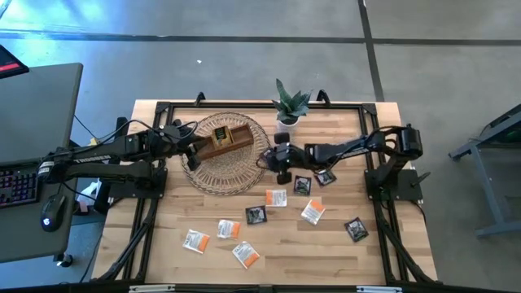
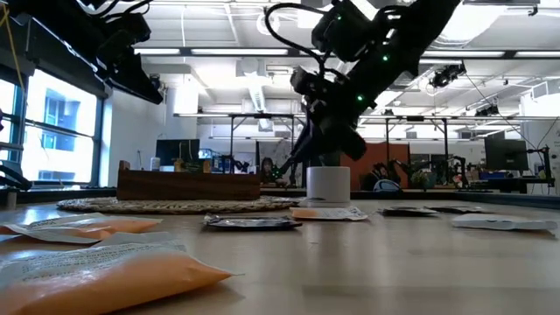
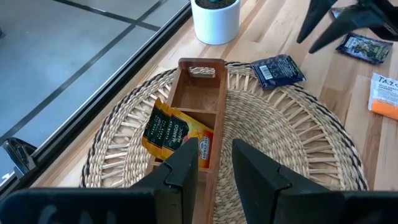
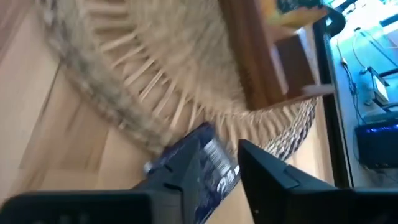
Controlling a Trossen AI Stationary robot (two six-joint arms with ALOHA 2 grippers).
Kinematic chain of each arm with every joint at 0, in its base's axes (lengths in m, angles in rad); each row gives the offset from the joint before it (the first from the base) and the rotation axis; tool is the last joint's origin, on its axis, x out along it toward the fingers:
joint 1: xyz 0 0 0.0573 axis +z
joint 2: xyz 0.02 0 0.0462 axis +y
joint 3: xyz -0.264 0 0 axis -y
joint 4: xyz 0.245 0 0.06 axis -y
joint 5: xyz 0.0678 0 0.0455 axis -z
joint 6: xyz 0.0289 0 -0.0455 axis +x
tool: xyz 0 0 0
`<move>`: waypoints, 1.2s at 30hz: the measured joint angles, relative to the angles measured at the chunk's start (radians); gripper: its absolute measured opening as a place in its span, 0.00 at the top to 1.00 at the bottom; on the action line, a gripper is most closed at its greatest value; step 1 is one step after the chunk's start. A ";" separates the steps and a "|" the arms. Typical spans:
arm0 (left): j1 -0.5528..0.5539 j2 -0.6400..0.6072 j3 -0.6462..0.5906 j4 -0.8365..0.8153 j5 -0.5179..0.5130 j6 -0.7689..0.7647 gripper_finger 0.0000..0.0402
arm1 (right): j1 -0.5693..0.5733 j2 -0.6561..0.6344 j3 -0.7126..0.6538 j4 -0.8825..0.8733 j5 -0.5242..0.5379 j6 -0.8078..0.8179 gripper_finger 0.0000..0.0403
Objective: Pick & Place Tea
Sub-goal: Put the black tea bag into the right section of the wooden organizer
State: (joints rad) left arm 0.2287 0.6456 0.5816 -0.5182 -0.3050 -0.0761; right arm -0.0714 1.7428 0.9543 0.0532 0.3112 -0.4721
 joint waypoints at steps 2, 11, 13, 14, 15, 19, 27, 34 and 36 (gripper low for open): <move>0.000 0.000 0.000 0.000 0.000 -0.006 0.76 | 0.019 0.000 0.000 -0.057 0.038 0.002 0.69; 0.000 0.000 0.000 0.000 0.007 -0.034 0.76 | 0.007 0.000 -0.076 -0.104 0.046 0.056 0.57; 0.000 0.000 0.000 0.000 0.008 -0.038 0.76 | -0.008 0.010 -0.080 -0.064 0.046 0.030 0.57; 0.000 0.000 0.000 0.000 0.008 -0.043 0.76 | -0.016 0.019 -0.079 -0.055 0.041 0.018 0.57; 0.000 0.000 0.000 0.000 0.008 -0.048 0.76 | -0.026 0.033 -0.080 -0.046 0.026 0.004 0.57; 0.000 0.000 0.000 0.000 0.008 -0.060 0.76 | -0.048 0.091 -0.076 -0.010 -0.025 -0.050 0.57; 0.000 0.000 0.000 0.000 0.003 -0.060 0.76 | -0.081 0.125 -0.072 0.095 0.021 -0.098 0.57; 0.000 0.000 0.000 0.001 0.003 -0.060 0.76 | -0.144 0.170 -0.071 0.169 -0.103 -0.157 0.65; 0.000 0.000 0.000 0.000 0.001 -0.060 0.76 | -0.151 0.191 -0.070 0.212 -0.109 -0.195 0.69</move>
State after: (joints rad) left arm 0.2287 0.6456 0.5816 -0.5182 -0.3042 -0.1360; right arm -0.2220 1.9336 0.8845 0.2651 0.2020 -0.6672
